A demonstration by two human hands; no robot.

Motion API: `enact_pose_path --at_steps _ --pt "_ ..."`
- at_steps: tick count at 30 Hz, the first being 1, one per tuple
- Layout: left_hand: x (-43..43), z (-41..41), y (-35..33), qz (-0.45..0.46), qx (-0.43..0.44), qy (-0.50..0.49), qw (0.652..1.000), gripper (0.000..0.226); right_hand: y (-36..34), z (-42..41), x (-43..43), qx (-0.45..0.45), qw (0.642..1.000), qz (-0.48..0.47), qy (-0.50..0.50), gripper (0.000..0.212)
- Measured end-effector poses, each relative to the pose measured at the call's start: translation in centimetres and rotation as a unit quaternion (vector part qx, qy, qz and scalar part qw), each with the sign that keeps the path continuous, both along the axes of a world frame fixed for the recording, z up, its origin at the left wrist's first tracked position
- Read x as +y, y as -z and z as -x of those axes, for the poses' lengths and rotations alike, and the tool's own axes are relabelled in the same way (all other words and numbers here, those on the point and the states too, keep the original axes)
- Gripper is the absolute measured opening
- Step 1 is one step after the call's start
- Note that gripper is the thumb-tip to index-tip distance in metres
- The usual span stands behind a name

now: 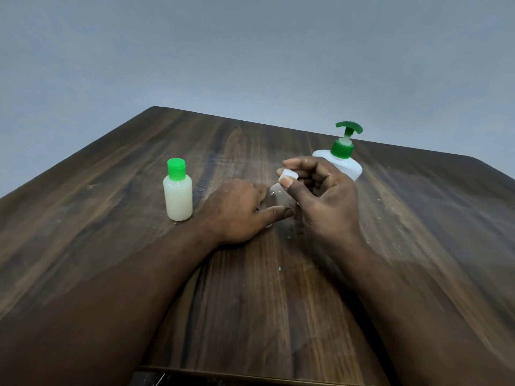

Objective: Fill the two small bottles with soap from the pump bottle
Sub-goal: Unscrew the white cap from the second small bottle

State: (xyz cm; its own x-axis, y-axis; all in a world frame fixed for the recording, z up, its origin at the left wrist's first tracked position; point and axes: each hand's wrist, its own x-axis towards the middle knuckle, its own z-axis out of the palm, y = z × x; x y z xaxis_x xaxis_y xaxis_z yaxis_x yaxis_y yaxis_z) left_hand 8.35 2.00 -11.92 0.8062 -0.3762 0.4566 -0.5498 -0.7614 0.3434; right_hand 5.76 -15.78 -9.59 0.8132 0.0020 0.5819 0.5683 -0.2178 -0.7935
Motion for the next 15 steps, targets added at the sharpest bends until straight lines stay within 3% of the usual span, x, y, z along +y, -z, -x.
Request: enact_pose_path --at_steps 5,9,12,15 --pt "0.2 0.2 -0.1 0.013 -0.006 0.006 1.0 0.046 -0.2 0.2 -0.5 0.025 0.998 -0.01 -0.055 0.031" --pt "0.1 0.7 -0.4 0.021 -0.003 0.0 1.0 0.045 0.1 0.2 -0.3 0.007 1.0 0.019 0.008 0.036" --pt "-0.2 1.1 -0.7 0.022 0.005 -0.003 1.0 0.046 0.3 0.2 0.0 0.005 0.999 0.032 0.041 0.025" --pt "-0.3 1.0 -0.7 0.031 0.009 -0.004 0.999 0.047 -0.1 0.0 -0.2 0.007 1.0 0.027 -0.001 0.014"
